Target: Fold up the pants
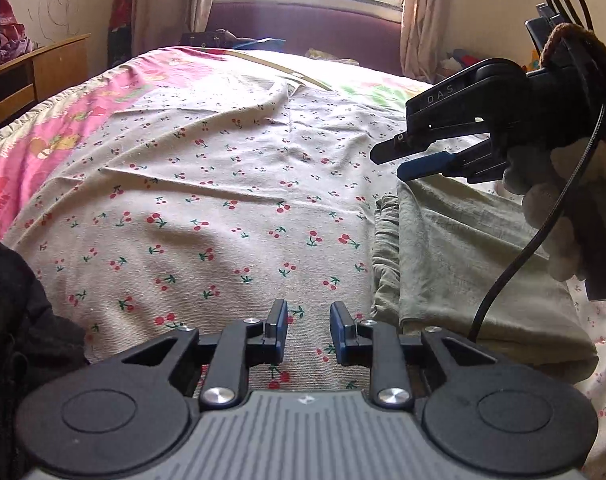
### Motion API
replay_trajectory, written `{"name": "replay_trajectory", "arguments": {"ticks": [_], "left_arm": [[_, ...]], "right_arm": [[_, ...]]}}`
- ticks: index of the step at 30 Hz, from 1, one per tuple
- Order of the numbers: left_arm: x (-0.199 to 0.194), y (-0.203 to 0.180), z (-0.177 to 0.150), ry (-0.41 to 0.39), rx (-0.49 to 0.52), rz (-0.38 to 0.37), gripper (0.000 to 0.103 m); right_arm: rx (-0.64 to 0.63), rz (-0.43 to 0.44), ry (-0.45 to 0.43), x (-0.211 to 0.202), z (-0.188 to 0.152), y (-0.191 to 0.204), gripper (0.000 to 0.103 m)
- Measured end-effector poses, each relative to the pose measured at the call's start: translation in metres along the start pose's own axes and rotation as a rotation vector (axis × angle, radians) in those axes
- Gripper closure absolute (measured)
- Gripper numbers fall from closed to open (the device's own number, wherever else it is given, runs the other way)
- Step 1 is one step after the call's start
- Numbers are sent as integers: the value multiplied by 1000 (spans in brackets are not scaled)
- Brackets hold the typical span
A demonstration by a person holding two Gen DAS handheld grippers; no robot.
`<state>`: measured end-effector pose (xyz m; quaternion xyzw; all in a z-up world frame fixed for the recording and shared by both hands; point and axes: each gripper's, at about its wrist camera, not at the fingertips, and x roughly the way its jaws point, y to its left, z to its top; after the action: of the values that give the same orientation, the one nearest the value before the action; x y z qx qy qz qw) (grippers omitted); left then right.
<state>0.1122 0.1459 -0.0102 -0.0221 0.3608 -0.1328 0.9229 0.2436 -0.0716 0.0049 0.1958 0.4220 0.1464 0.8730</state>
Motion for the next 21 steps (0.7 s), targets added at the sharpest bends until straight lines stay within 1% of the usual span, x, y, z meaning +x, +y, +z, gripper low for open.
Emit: {"name": "replay_trajectory", "arguments": {"ticks": [3, 5, 8, 10, 11, 12, 13, 15, 16, 19, 21], "left_arm": [[-18, -10, 8, -66, 40, 5, 63], [-24, -22, 13, -95, 94, -32, 63], [-13, -43, 18, -90, 156, -107, 63], [0, -55, 15, -81, 204, -145, 63], [7, -60, 13, -64, 232, -142, 63], [15, -64, 11, -40, 261, -124, 63], [22, -67, 8, -20, 284, -102, 63], [34, -65, 5, 14, 320, -68, 62], [38, -63, 4, 32, 337, -57, 58], [43, -58, 8, 68, 333, -60, 54], [43, -59, 10, 79, 338, -53, 53]], "right_arm": [[-5, 25, -44, -19, 2, 4, 70], [-36, 17, -69, -40, 1, 1, 71], [-68, -47, -81, -77, -12, -14, 68], [-53, -106, -78, -103, -30, -34, 68], [-35, -129, -77, -114, -39, -42, 67], [-5, -149, -80, -127, -55, -52, 65], [6, -140, -69, -137, -70, -58, 66], [14, -119, -15, -145, -98, -60, 66], [12, -108, 22, -143, -112, -60, 66], [27, -68, 117, -128, -149, -57, 65], [7, -64, 148, -122, -163, -53, 65]]}}
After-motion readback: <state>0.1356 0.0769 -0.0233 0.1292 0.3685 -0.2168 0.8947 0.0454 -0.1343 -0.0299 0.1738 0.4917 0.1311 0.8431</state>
